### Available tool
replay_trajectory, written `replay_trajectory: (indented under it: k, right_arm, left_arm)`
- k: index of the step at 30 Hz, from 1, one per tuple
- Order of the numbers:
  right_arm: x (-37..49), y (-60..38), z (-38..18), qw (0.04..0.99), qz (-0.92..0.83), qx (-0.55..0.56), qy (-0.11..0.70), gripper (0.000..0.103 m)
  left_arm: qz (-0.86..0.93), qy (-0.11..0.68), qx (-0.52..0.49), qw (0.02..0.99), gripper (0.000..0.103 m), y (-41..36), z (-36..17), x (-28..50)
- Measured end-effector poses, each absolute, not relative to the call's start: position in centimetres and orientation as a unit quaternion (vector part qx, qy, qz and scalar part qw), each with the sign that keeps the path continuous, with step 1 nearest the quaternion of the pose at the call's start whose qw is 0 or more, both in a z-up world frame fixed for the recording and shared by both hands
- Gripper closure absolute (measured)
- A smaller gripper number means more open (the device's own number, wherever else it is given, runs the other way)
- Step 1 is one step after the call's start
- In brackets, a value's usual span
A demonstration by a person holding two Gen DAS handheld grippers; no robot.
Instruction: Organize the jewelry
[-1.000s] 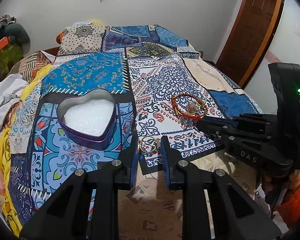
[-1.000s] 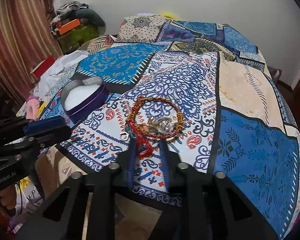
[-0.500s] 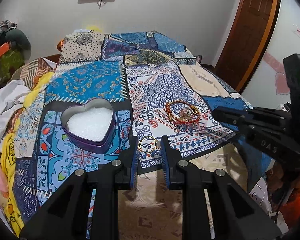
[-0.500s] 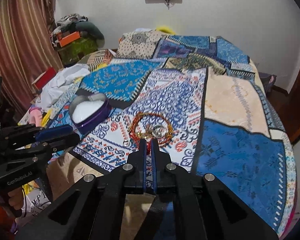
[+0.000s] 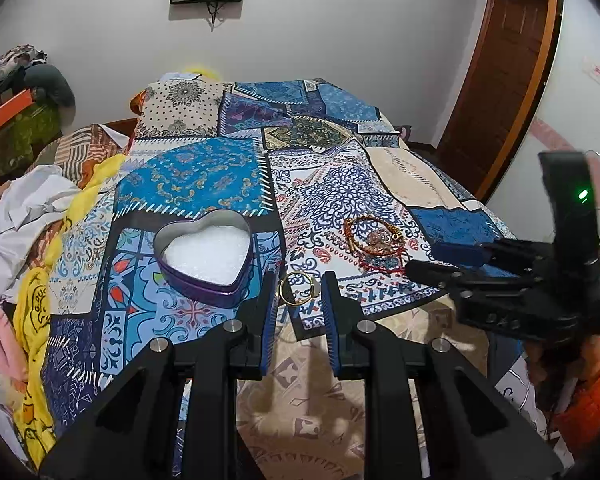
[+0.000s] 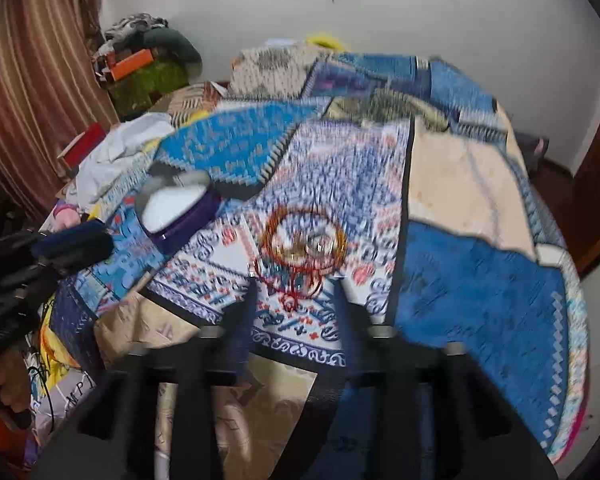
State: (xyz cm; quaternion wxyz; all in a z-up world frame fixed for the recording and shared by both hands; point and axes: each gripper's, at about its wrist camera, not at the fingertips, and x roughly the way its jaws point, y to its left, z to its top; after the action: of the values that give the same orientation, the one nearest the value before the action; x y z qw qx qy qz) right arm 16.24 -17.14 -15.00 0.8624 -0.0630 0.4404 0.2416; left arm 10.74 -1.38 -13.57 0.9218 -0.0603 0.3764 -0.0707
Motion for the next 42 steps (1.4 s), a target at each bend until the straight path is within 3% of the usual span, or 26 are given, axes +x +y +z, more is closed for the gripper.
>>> replay_trajectory:
  k: [6,10,12,13,23,24,42]
  right_arm:
    - [17.4,-16.3,-16.8,0.857,0.243,-0.078,0.448,0.063]
    - [17.8,-16.3,-17.1,0.857,0.246,-0.084,0.444,0.087]
    - [17.7,-16.5,-17.1,0.857,0.249,-0.08,0.444,0.089]
    - [17.6,-16.6,-17.1,0.858,0.248,-0.079,0.443,0.096]
    - [16.4,-17.5,-14.8,0.867,0.257,-0.05,0.424,0.096]
    - [16.3,-17.4,-14.4,0.869,0.259,-0.049,0.419,0.101]
    - [14.6,-14.3,-7.6,0.897,0.292,-0.055,0.329,0.101]
  left_arm:
    - [-0.067,0.38,-0.065,0.92,0.082,-1.0,-13.9,10.9]
    - [-0.066,0.381,-0.067,0.92,0.082,-0.9,-14.0,11.0]
    - [-0.066,0.382,-0.067,0.919,0.082,-0.9,-14.1,11.1]
    - [-0.066,0.383,-0.067,0.919,0.082,-0.9,-14.1,11.1]
    - [-0.062,0.375,-0.065,0.923,0.082,-0.9,-13.6,10.6]
    - [-0.061,0.374,-0.065,0.923,0.082,-0.8,-13.5,10.5]
    - [-0.023,0.336,-0.074,0.939,0.082,2.7,-11.1,8.9]
